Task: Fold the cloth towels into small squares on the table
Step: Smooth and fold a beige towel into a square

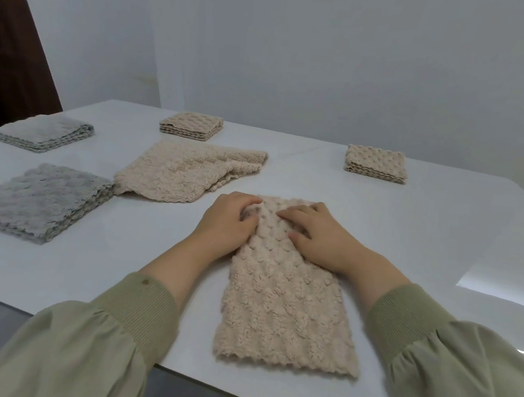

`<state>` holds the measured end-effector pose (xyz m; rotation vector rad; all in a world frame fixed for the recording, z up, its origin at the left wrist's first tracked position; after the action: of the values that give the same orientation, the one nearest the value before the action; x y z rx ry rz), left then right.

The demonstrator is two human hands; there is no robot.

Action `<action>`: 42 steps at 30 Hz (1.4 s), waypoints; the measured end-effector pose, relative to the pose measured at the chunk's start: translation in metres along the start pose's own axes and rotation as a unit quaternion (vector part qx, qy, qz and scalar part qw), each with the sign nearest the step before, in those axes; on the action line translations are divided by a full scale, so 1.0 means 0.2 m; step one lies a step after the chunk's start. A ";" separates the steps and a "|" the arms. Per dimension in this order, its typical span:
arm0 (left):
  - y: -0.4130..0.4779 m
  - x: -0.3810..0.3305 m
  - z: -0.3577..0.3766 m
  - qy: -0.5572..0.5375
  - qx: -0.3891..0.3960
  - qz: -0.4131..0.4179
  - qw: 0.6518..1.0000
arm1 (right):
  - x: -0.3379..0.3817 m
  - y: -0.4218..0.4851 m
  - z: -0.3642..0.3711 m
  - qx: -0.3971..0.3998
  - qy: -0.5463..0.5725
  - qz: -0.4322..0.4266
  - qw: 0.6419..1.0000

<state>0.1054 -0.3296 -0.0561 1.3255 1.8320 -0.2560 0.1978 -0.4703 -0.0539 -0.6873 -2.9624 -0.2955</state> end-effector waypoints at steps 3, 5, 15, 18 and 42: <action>0.04 0.02 0.02 0.016 0.009 0.006 1.000 | -0.06 0.01 -0.04 -0.085 0.051 0.046 0.994; 0.07 0.02 0.03 0.010 0.016 0.010 1.000 | -0.15 0.00 -0.07 -0.153 0.055 0.122 0.979; 0.19 0.02 0.09 -0.057 0.068 -0.016 0.996 | -0.35 0.05 -0.01 -0.119 0.082 0.283 0.948; 0.20 0.03 0.15 0.158 0.137 0.012 0.978 | -0.33 0.08 0.00 -0.081 0.020 0.258 0.962; 0.17 0.03 0.04 -0.100 0.030 -0.095 0.990 | -0.28 0.04 -0.05 -0.148 0.651 0.205 0.716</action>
<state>0.1379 -0.3154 -0.0562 1.1230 1.7908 -0.5303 0.2516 -0.4896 -0.0494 -0.6894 -1.3754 -0.7965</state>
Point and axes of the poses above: each hand's wrist, its own y-axis towards the middle knuckle, its own z-axis out of the palm, x = y × z, the point moved 5 cm from there along y, towards the middle knuckle, and after that the axes turned 7 degrees about -y, right-handed, at the moved point
